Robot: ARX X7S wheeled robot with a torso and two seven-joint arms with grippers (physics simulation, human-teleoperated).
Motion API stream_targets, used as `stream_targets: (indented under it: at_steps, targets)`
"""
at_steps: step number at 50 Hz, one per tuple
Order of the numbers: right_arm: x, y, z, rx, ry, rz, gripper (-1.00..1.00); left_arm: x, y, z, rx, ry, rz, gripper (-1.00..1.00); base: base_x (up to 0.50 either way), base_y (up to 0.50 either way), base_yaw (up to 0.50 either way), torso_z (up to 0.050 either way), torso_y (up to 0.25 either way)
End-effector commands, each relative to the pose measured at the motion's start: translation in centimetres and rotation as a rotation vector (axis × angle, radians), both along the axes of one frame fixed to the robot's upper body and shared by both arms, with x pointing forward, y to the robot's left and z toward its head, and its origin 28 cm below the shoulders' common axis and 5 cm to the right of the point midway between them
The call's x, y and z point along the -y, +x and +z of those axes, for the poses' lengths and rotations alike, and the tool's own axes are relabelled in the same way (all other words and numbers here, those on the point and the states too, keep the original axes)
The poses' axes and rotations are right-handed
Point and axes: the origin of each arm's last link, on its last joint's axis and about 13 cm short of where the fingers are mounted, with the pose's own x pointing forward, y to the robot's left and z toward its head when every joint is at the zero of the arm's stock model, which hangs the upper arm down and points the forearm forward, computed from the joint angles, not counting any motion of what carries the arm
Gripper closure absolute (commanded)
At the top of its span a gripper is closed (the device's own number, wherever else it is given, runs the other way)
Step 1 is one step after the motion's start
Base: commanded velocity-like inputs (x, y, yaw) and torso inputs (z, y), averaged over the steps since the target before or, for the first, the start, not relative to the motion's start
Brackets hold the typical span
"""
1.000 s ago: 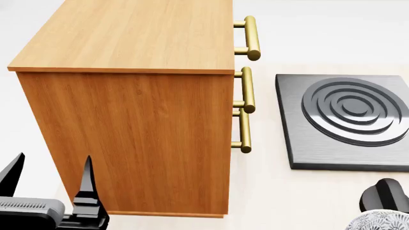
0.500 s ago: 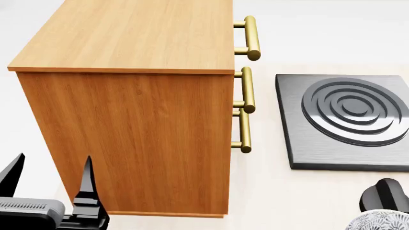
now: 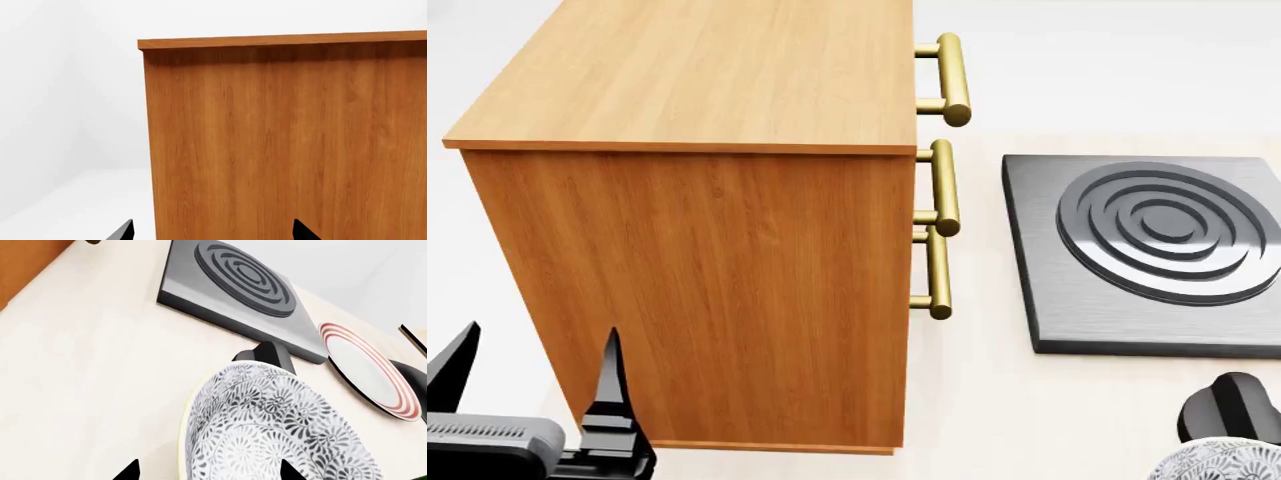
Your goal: Put the bowl on the top of the cabinet.
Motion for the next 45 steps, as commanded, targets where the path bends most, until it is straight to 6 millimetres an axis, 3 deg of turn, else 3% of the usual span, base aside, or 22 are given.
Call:
stream_targets:
  at_steps: [1,45]
  targets:
    - [-0.02,0.09,-0.27,-0.006,-0.001,0.001,-1.0,-0.01,0.01,-0.05,-0.002,-0.001,0.0,-1.0,0.0,0.0,0.0,0.0,0.0]
    - [0.1,0.26,-0.5,-0.011,-0.002,-0.012,-1.0,0.08,-0.01,-0.07,-0.004,0.001,-0.002,-1.0,0.0,0.0,0.0,0.0,0.0]
